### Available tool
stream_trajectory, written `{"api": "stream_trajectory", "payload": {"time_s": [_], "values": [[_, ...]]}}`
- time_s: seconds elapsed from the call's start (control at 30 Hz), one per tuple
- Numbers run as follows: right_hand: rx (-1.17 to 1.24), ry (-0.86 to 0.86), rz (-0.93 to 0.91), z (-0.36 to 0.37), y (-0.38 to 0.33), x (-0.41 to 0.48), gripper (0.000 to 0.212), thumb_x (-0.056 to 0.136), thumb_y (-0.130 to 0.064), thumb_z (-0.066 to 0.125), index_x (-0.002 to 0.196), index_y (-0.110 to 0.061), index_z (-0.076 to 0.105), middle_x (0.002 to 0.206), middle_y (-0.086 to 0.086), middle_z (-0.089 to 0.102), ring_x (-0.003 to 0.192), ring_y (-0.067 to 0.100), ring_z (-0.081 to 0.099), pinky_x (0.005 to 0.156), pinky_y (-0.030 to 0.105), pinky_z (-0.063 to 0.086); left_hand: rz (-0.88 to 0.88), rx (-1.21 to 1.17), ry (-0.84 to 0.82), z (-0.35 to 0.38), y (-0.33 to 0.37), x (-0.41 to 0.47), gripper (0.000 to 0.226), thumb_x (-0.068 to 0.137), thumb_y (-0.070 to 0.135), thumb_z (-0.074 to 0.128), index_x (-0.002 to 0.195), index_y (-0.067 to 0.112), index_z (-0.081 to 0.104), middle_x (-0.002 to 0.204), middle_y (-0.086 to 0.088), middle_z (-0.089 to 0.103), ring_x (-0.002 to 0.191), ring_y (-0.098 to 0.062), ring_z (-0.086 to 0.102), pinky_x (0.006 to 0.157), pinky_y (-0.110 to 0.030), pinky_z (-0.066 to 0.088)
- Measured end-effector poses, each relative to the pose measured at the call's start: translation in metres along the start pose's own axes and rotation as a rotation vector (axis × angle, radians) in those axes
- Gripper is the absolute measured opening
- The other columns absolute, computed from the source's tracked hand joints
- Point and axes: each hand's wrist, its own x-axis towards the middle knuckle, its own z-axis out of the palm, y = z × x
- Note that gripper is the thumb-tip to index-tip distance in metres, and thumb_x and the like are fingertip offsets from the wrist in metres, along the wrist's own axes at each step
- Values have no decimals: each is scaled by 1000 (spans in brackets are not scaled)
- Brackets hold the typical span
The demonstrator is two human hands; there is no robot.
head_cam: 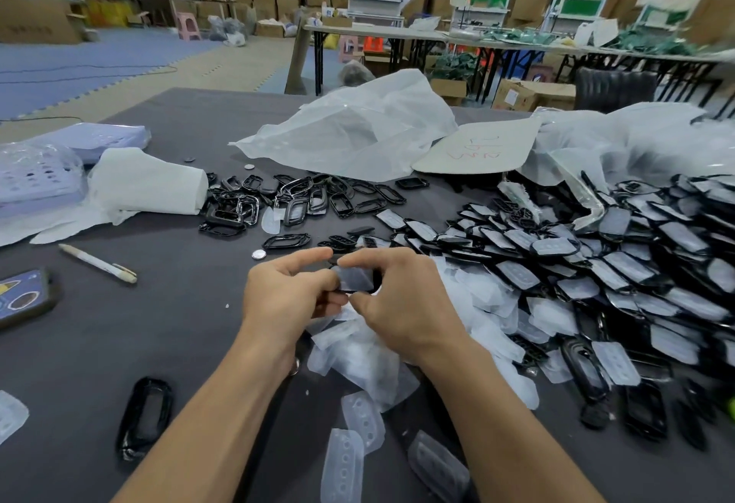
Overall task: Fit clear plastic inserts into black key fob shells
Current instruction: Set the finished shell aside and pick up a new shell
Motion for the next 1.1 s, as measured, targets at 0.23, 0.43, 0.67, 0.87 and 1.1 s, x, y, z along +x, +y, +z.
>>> {"api": "stream_trajectory", "payload": {"time_s": [0.23, 0.43, 0.67, 0.87, 1.1], "values": [[-20, -91, 89, -33, 15, -8, 43, 72, -6, 84, 106, -32, 81, 94, -15, 76, 87, -1, 67, 77, 10, 52, 58, 219, -166, 17, -6, -11, 28, 85, -9, 68, 84, 15, 82, 65, -17, 74, 53, -20, 70, 49, -23, 53], [-62, -81, 176, -69, 37, -10, 44, 76, -1, 81, 111, -27, 79, 88, -22, 73, 79, -16, 65, 72, -2, 45, 153, 218, -56, 15, -5, -14, 15, 73, 30, 84, 87, 32, 83, 78, -1, 80, 64, -20, 76, 59, -31, 59], [-364, 27, 412, -167, 96, 8, 51, 79, 1, 78, 125, -22, 73, 123, 0, 75, 106, 10, 69, 99, 18, 50, 264, 461, 108, 8, -5, -13, 17, 82, 27, 79, 85, 43, 78, 76, 30, 74, 71, 15, 67, 71, -15, 51], [-384, 172, 395, -164, 102, 19, 55, 82, -11, 77, 134, -25, 67, 133, 2, 70, 124, 23, 62, 101, 22, 38, 342, 757, 18, 11, -9, -9, 48, 90, 29, 72, 137, 36, 65, 142, 12, 62, 129, 1, 55, 111, -31, 43], [-256, 15, 247, -75, 70, 75, 40, 89, -4, 62, 120, -24, 75, 126, -4, 73, 118, 15, 65, 108, 23, 42, 313, 889, 81, 10, -6, 28, 48, 97, 33, 63, 145, 34, 58, 157, -3, 48, 148, -23, 39, 119, -44, 33]]}}
